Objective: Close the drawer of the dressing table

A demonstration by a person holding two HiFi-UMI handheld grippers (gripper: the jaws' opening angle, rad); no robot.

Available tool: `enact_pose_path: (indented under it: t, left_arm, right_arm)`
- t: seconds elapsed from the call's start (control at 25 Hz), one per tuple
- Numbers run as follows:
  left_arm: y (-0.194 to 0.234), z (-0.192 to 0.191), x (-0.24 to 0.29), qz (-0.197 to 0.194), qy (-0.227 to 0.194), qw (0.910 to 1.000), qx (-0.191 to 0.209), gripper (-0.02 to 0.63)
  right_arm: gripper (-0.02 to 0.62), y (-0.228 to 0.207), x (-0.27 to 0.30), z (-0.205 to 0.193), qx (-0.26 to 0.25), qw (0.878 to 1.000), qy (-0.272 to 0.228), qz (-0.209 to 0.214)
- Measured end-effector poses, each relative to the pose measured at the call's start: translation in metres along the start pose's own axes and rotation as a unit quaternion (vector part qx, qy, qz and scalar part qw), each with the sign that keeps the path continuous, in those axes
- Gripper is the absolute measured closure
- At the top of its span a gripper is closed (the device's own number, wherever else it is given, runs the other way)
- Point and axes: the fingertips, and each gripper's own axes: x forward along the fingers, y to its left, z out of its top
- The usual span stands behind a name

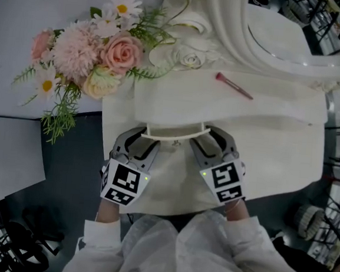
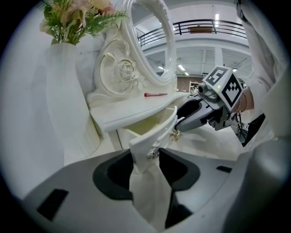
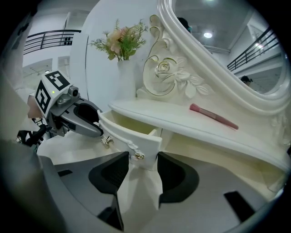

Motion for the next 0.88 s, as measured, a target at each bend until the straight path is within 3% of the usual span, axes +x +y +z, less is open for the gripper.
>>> enact_pose_path:
  t: [0.88]
  left_arm:
    - [0.023, 0.000, 0.004, 0.042, -0.006, 0.9963, -0.074, 0.426]
  right_arm:
    - [0.400, -0.009, 0.012, -0.007, 0.072, 0.997, -0.021, -0.011]
